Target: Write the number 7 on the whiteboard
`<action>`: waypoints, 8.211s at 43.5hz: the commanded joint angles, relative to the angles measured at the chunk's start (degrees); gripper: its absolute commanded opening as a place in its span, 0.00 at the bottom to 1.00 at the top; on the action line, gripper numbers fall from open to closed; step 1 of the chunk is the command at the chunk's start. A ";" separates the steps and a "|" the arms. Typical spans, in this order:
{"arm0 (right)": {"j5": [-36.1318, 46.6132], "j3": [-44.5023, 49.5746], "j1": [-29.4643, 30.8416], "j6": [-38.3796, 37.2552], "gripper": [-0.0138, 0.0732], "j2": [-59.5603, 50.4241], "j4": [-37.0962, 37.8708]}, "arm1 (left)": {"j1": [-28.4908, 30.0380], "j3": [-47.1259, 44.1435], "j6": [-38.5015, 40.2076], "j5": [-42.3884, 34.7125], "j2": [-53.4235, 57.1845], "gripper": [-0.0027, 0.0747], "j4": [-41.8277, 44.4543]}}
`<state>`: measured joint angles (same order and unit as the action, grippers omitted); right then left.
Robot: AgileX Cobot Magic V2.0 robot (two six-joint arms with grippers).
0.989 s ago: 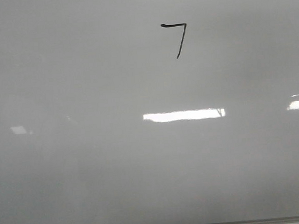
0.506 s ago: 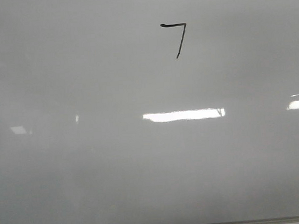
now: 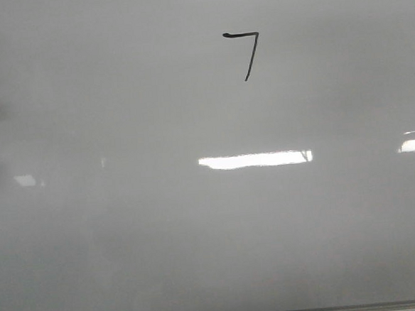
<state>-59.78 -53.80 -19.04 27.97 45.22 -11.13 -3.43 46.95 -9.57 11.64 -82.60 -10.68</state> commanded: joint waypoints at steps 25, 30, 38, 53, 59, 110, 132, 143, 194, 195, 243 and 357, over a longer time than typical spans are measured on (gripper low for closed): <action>-1.50 -1.80 0.59 -8.50 0.78 -1.98 1.15 | 0.44 2.43 0.11 10.25 13.16 0.47 0.03; -1.68 -1.80 0.59 -16.32 0.78 -3.62 5.64 | -0.31 2.43 -1.64 14.30 18.84 0.47 0.03; -1.91 -1.69 0.59 -24.03 0.78 -7.47 10.30 | -7.67 2.43 -3.50 23.11 29.53 0.47 0.03; 1.25 3.43 0.59 -27.97 0.78 -16.81 10.30 | -19.09 2.43 -3.50 33.79 43.89 0.47 -1.15; 2.15 3.89 0.59 -27.97 0.78 -18.04 10.30 | -19.33 2.20 -3.50 33.69 45.49 0.47 -2.18; 1.72 4.45 0.59 -27.97 0.02 -18.04 10.38 | -19.33 2.20 -1.14 30.59 45.49 0.01 -2.08; 1.68 4.45 0.59 -27.97 0.02 -18.04 10.38 | -3.58 -9.95 -4.91 20.89 61.49 0.01 4.93; 1.68 4.45 0.59 -27.97 0.02 -18.04 10.38 | 1.55 -22.73 -2.18 11.74 71.30 0.01 6.45; 1.68 4.45 0.59 -27.97 0.02 -18.04 10.38 | 4.60 -48.10 9.26 -16.44 83.85 0.01 9.94; 1.68 4.45 0.59 -27.97 0.02 -18.04 10.38 | 4.60 -48.10 9.57 -16.44 83.85 0.01 9.94; 1.68 4.45 0.59 -27.97 0.02 -18.04 10.38 | 2.12 -48.10 14.06 -16.43 83.85 0.01 13.76; 61.27 55.15 20.46 -27.97 0.02 -46.84 9.22 | 2.12 -48.10 14.06 -16.43 83.72 0.01 13.76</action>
<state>-3.46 1.49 1.07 0.00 -0.55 -1.67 -0.86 -0.39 4.32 0.00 0.37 3.51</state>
